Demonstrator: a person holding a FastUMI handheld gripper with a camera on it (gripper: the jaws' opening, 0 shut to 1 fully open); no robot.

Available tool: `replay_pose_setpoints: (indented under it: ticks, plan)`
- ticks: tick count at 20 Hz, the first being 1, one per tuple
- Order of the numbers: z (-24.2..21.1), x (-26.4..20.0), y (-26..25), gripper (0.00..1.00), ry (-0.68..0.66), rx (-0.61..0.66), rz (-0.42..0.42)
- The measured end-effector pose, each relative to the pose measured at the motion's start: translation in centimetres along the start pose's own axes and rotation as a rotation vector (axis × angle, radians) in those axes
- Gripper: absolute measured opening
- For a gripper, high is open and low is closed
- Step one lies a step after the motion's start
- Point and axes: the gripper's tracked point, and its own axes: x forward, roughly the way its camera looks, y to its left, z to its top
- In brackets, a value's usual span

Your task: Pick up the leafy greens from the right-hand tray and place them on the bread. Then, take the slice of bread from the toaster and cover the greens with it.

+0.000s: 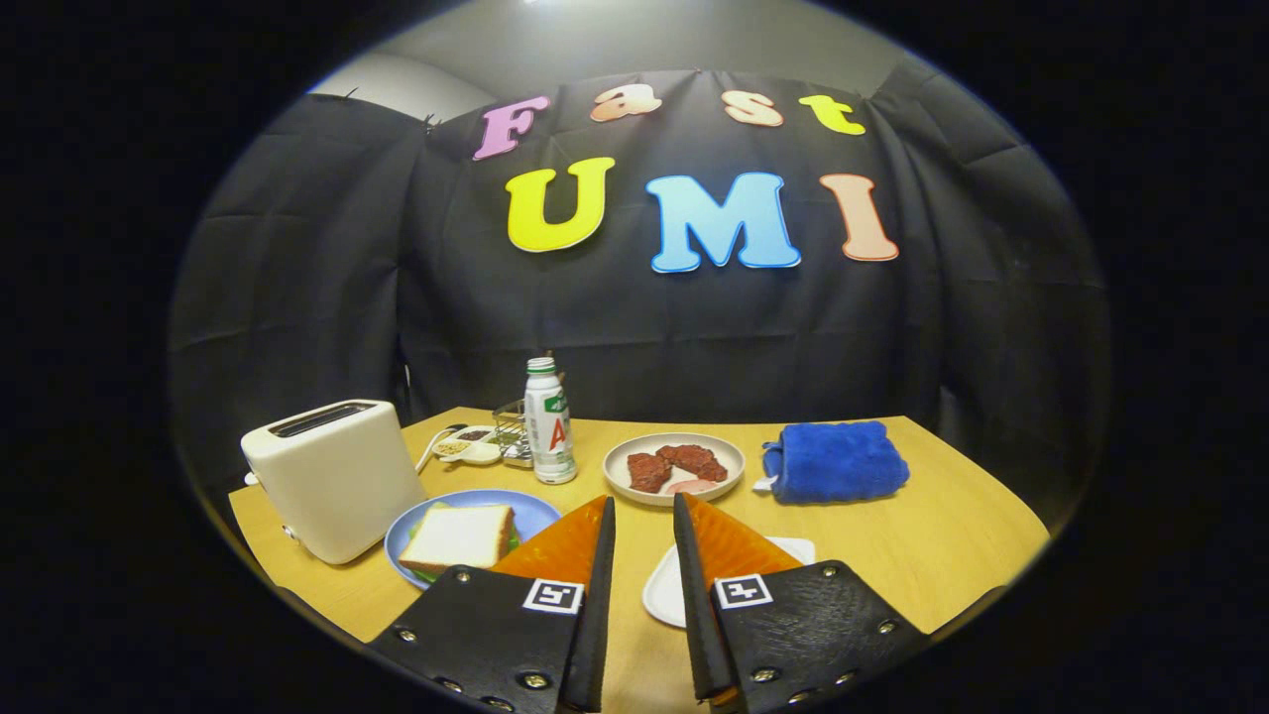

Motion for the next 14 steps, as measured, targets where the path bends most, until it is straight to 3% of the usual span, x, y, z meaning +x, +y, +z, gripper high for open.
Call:
replay_pose_setpoints:
  ticks: [5,9,14]
  plan:
    - [1.3,-1.8,-6.8,0.34,-0.096,-0.017,0.015]
    - [2.5,-3.3,-13.5,0.34,-0.177,-0.089,-0.04]
    - [1.1,-4.8,-19.8,0.34,-0.156,-0.008,-0.055]
